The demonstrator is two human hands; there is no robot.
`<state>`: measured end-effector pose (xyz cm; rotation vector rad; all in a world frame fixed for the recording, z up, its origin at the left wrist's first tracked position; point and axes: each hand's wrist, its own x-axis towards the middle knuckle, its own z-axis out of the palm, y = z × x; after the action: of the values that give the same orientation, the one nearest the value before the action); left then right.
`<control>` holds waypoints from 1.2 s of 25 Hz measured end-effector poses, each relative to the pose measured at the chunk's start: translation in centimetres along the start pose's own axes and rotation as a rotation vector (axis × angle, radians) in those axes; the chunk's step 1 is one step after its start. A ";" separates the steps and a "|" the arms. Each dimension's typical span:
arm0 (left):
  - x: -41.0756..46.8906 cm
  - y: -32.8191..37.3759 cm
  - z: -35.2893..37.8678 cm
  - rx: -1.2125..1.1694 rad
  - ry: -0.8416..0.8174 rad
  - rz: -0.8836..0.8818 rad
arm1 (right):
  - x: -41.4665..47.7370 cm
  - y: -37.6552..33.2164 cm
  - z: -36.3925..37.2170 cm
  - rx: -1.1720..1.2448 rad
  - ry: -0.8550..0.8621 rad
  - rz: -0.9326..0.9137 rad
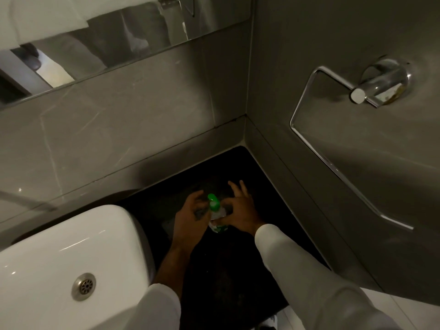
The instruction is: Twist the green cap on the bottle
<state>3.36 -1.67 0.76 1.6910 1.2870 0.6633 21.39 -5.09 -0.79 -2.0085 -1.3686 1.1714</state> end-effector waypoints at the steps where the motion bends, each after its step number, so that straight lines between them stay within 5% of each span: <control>1: -0.1 0.2 0.1 -0.028 0.006 -0.009 | 0.1 0.1 0.0 -0.022 -0.009 -0.016; 6: -0.6 1.6 1.5 0.029 0.144 -0.048 | -0.2 0.0 0.7 -0.011 -0.011 -0.046; 10: -0.5 1.2 1.4 -0.122 -0.039 -0.058 | -0.1 0.4 0.6 -0.051 -0.017 -0.037; 14: -0.7 1.1 1.5 -0.020 0.124 -0.089 | -0.1 0.5 0.9 -0.008 0.002 -0.032; 19: 0.4 0.3 -0.2 -0.165 -0.157 -0.081 | -0.1 1.1 0.8 0.014 0.017 -0.020; 24: 1.1 1.3 -0.2 0.119 0.032 -0.110 | 0.0 0.7 1.2 0.003 0.017 -0.017; 30: 1.4 1.5 -0.2 0.122 -0.137 -0.032 | 0.3 0.8 0.6 -0.041 0.013 -0.033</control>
<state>4.28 -0.41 2.03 1.7781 1.2754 0.4495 21.39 -5.22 -1.78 -2.0102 -1.4252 1.1228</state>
